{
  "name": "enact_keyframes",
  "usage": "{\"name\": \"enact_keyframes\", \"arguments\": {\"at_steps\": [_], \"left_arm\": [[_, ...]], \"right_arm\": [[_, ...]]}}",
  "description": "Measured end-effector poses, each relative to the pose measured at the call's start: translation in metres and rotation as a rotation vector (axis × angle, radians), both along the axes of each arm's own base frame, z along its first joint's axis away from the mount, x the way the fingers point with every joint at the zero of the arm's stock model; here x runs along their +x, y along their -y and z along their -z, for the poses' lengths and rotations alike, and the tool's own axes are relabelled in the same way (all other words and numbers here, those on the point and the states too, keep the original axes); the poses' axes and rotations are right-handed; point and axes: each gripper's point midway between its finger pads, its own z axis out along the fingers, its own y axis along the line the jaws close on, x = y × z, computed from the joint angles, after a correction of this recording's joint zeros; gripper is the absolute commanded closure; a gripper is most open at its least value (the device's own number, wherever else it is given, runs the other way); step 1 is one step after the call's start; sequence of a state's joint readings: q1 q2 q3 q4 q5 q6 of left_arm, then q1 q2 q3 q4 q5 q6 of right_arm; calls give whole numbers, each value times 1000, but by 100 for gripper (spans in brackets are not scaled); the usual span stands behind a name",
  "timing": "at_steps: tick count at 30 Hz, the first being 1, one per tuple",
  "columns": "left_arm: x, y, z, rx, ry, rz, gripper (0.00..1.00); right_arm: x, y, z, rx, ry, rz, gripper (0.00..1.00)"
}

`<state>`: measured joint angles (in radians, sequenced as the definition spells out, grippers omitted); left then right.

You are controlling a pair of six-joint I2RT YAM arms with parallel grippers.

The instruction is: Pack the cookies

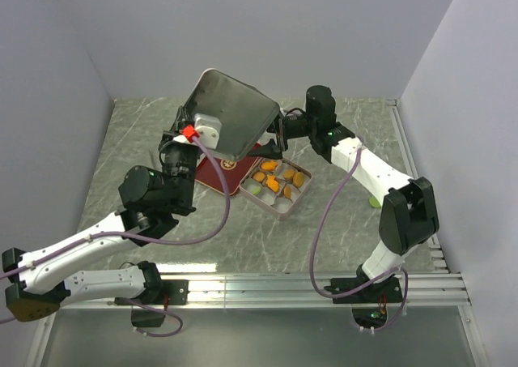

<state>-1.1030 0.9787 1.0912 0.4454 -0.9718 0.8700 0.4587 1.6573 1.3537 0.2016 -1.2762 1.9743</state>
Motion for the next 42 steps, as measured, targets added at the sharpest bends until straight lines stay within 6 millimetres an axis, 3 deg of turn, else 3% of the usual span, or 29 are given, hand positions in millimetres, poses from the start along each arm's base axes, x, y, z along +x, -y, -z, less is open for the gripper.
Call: {"name": "enact_keyframes", "arguments": {"at_steps": [6,15,20,24,33,39,42], "left_arm": [[2,1,2,115,36,-63,100],[4,2,2,202,89,-138,99],[11,11,5,221,72,-148,100],[16,24,5,187,36,-104,100],[30,53,40,230,-45,-80,100],[36,80,55,334,-55,-38,100],[35,84,55,353,-48,-22,100]], "right_arm": [[-20,2,-3,17,19,-59,20],[-30,5,-16,84,155,-104,18],[-38,9,-15,92,171,-151,23],[-34,11,-2,75,134,-135,24],[-17,24,47,-87,-136,-53,15],[7,59,69,-242,-104,97,7],[9,66,73,-269,-101,121,6]]}}
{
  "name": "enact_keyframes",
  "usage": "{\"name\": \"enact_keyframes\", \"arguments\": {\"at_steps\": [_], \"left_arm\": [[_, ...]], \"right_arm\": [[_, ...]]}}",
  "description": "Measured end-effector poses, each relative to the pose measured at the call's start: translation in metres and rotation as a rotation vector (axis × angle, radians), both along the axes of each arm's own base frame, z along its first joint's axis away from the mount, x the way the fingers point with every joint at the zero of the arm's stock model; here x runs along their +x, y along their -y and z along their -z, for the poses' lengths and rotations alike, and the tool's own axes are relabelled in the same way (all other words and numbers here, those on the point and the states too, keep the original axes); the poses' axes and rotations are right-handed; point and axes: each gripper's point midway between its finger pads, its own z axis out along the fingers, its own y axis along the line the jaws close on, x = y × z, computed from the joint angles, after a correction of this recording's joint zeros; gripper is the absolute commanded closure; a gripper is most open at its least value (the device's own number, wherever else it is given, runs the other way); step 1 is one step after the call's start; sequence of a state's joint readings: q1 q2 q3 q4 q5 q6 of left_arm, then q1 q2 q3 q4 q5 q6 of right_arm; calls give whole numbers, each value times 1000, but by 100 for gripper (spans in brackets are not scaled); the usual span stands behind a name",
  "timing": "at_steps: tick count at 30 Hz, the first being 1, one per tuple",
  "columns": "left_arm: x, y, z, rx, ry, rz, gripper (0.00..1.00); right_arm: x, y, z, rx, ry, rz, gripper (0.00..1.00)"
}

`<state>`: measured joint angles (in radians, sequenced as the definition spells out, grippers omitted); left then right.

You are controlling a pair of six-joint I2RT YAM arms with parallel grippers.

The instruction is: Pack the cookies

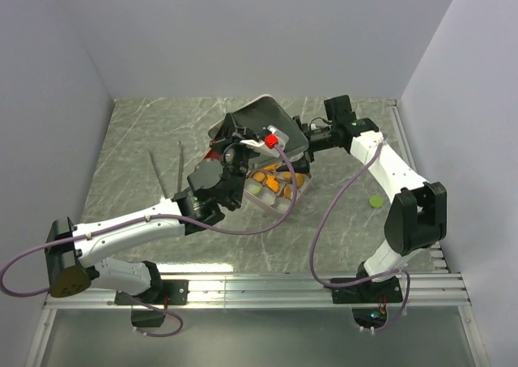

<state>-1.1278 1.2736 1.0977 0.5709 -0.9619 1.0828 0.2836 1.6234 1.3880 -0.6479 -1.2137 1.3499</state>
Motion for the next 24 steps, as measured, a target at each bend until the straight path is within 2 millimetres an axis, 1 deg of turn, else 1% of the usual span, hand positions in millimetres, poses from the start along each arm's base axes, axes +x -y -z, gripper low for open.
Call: {"name": "enact_keyframes", "arguments": {"at_steps": [1,4,7,9,11,14,19,21,23,24], "left_arm": [[0,1,-1,2,3,4,100],[0,2,-5,5,7,10,100],[-1,2,-17,-7,23,18,100],[-2,1,-23,-15,35,21,100],[-2,1,-26,-12,44,20,100],[-2,-1,-28,0,54,14,100],[-4,-8,-31,-15,76,-15,100],[-5,-11,-32,-27,83,-28,100],[-5,-14,-32,-40,86,-41,100],[-5,-15,-32,-48,86,-45,100]], "right_arm": [[-1,0,1,-6,-2,0,3],[-7,4,8,-45,-2,-9,1],[-15,8,13,-94,8,-36,0],[-16,8,12,-93,20,-42,0],[-13,7,11,-79,14,-28,0],[-7,3,4,-43,-14,13,0],[3,-3,-30,39,-12,55,1],[7,-4,-43,72,-3,65,3],[11,-5,-54,98,-3,77,14],[14,-6,-59,112,-3,84,27]]}}
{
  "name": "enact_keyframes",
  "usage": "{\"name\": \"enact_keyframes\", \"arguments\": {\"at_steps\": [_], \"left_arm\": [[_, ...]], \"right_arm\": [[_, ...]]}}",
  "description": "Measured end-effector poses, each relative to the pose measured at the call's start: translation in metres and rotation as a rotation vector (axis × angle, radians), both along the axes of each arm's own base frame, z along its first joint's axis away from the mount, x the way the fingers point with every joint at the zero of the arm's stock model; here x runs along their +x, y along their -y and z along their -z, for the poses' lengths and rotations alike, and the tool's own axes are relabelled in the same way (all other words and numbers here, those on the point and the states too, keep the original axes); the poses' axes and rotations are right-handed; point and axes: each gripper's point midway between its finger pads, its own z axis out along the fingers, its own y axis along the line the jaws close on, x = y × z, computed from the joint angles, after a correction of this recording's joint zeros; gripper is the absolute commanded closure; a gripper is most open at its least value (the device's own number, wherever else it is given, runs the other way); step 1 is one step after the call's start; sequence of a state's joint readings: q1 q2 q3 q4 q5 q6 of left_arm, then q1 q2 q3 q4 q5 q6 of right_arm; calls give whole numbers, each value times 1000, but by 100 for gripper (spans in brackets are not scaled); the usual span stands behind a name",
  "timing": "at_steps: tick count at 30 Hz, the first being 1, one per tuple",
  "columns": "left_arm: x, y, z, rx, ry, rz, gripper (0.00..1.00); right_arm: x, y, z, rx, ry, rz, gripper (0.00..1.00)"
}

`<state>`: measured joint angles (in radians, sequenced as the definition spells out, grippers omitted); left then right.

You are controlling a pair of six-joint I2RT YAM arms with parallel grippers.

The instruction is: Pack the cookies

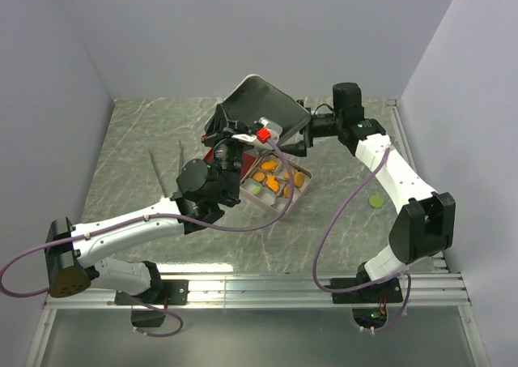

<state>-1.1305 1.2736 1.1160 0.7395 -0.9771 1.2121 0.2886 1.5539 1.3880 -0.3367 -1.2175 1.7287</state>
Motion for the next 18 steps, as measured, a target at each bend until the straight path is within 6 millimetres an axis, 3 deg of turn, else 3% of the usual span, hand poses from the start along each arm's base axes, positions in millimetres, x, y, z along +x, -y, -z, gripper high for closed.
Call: {"name": "enact_keyframes", "arguments": {"at_steps": [3,4,8,10,13,14,16,17,18], "left_arm": [[-2,-2,-2,-25,5,-5,100],[-2,-4,-2,-37,4,-16,100],[-6,-7,2,-57,-18,-34,99],[-7,-5,8,-43,-33,-35,99],[-7,-6,13,-31,-56,-38,86],[-8,-6,15,-31,-65,-33,72],[-10,-2,18,-22,-83,2,54],[-12,3,21,-14,-96,26,40],[-14,7,24,-2,-111,49,35]], "right_arm": [[6,-2,-13,41,6,19,53],[8,-2,-16,52,10,24,70],[27,0,-23,78,0,106,99],[34,3,-27,94,26,141,100],[39,4,-27,105,64,163,100],[40,3,-27,110,81,167,100],[40,3,-31,123,126,169,100],[40,2,-33,130,150,169,100],[40,3,-35,135,167,172,100]]}}
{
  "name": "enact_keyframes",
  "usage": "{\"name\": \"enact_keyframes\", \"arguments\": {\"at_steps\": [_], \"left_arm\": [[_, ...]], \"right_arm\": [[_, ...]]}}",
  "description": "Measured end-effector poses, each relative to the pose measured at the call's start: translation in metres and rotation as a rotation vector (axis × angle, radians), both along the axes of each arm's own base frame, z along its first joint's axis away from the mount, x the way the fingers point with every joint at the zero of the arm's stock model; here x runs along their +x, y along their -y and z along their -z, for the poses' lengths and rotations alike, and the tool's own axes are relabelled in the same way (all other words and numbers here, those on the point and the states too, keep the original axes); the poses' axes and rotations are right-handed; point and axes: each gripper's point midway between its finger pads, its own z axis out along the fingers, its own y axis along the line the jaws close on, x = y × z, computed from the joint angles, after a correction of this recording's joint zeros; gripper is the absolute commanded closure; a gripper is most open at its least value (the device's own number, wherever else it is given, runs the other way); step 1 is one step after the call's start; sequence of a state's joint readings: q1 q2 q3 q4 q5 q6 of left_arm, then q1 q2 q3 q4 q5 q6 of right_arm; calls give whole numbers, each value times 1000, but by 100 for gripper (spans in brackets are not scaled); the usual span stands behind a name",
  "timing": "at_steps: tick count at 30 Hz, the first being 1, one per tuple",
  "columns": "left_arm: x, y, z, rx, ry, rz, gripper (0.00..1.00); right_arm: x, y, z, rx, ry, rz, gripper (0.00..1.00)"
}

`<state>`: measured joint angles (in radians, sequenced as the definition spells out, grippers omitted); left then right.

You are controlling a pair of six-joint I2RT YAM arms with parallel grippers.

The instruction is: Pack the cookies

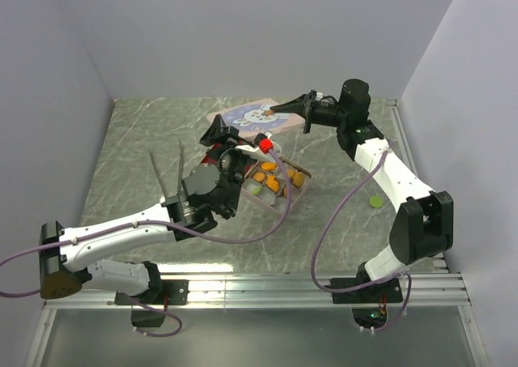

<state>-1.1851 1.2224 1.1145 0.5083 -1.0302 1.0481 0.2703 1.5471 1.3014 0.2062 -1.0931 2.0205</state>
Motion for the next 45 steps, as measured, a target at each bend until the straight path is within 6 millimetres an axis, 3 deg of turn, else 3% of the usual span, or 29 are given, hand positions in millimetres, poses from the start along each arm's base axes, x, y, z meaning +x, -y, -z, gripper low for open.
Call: {"name": "enact_keyframes", "arguments": {"at_steps": [4,8,12,14,17,20,23,27,30,33,36,40,45], "left_arm": [[-6,10,10,14,-69,75,20],[-15,15,8,-2,-159,177,15],[-27,23,2,-58,-268,306,16],[-32,29,7,-92,-353,384,16],[-23,33,26,-155,-469,434,18],[3,29,66,-214,-603,398,26],[32,28,121,-277,-780,351,34],[67,36,200,-343,-1024,297,38],[70,51,253,-336,-1175,283,41],[65,63,295,-312,-1292,287,42],[65,70,316,-306,-1348,282,43],[71,75,326,-325,-1367,258,45],[83,76,334,-346,-1350,203,47]], "right_arm": [[15,9,-6,17,78,41,100],[64,41,-7,15,97,165,100],[115,101,-10,-13,62,357,100],[131,143,-16,-56,72,469,100],[136,188,-18,-183,124,598,100],[121,224,-15,-370,166,707,100],[89,243,-13,-585,220,771,100],[25,243,-13,-792,319,779,100],[-20,238,0,-887,362,752,100],[-47,235,28,-951,332,697,100],[-61,233,54,-994,288,639,100],[-65,234,81,-1020,219,576,100],[-66,233,83,-1027,227,559,100]]}}
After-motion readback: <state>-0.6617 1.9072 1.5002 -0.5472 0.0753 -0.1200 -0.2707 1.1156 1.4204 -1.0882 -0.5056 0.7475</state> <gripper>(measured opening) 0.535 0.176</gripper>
